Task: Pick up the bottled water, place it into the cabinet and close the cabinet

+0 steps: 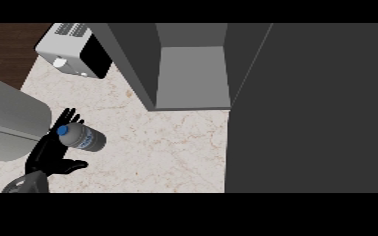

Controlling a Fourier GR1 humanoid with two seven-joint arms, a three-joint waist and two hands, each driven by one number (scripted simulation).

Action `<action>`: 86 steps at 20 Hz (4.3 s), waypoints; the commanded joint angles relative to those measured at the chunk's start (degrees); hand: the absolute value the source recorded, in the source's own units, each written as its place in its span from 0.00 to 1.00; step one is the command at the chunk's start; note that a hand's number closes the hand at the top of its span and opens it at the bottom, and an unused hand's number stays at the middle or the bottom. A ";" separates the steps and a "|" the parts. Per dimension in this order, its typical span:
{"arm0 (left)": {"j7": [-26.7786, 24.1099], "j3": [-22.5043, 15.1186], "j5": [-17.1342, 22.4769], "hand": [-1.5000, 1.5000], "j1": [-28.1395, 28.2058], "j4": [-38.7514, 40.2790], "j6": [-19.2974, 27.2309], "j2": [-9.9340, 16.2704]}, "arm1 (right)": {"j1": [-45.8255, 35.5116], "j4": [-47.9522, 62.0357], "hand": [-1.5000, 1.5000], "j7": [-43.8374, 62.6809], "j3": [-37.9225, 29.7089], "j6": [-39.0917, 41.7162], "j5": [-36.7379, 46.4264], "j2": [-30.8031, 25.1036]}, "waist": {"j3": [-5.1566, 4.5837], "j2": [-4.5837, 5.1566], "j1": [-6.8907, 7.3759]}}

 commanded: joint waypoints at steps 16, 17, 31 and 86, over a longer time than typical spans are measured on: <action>-2.03 0.00 1.80 0.00 -3.45 7.96 -13.96 -0.28 | -0.63 -0.29 0.00 1.73 1.73 -1.00 0.39 0.57 | -0.06 0.06 -0.07; -1.07 0.59 2.75 0.00 -5.26 8.32 -11.14 -4.27 | -1.76 3.02 0.00 0.20 1.66 -0.89 1.38 1.14 | -0.04 0.09 -0.14; -3.13 -2.72 1.36 1.00 -4.43 4.06 -12.94 -7.41 | 0.20 0.08 0.00 0.59 2.61 -1.74 0.29 1.53 | -0.01 -0.08 -0.11; 23.14 -34.21 22.39 1.00 2.78 -55.91 42.49 -20.31 | -3.49 5.46 0.00 -0.44 6.74 -4.46 3.98 2.09 | 0.16 -0.40 0.88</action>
